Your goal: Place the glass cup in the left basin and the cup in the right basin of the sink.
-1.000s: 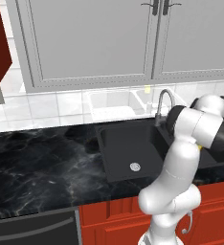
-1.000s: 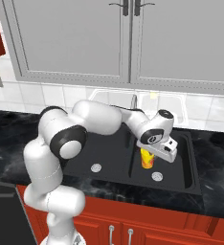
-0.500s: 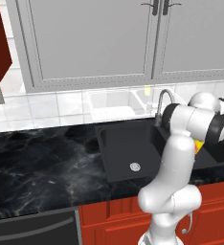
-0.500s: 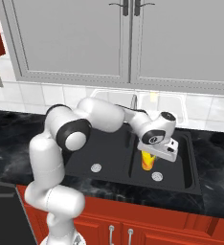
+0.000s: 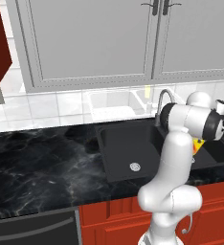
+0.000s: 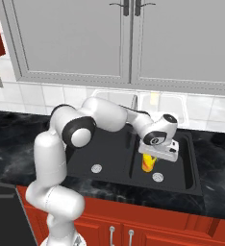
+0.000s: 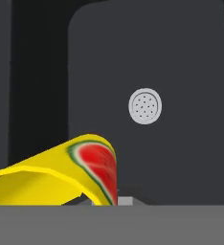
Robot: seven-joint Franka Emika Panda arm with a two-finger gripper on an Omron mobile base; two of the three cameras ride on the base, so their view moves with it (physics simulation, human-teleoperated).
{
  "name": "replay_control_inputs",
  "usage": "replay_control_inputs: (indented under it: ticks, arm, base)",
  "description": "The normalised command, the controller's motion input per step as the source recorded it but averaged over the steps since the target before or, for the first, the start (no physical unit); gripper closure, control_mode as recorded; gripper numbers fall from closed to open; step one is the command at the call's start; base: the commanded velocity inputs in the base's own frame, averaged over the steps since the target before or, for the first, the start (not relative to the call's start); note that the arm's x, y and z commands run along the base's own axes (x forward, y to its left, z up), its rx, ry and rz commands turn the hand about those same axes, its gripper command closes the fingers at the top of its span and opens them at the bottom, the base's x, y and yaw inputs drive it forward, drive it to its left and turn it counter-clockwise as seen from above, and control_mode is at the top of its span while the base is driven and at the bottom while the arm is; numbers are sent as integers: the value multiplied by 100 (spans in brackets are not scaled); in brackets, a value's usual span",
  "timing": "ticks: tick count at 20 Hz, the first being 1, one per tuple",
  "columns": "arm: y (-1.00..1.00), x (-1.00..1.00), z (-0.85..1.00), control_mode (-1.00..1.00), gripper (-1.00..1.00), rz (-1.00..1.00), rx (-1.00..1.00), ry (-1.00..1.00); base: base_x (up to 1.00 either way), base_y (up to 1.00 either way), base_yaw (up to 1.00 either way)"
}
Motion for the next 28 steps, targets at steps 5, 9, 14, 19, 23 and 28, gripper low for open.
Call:
replay_control_inputs:
  ticks: [5,9,14,19,23,28]
  arm:
    - [-1,7,-15,-100,100,10,0,-2]
    - [0,8,-19,-100,100,3,0,0]
    - [-1,3,-18,-100,100,1,0,0]
    - [0,0,-17,-100,100,0,-1,0]
    - [0,0,-16,-100,100,0,-1,0]
    - [0,2,-20,-100,100,0,-2,0]
  base:
    - [0,0,0]
    - [0,0,0]
    - [0,0,0]
    - [0,0,0]
    - [0,0,0]
    - [0,0,0]
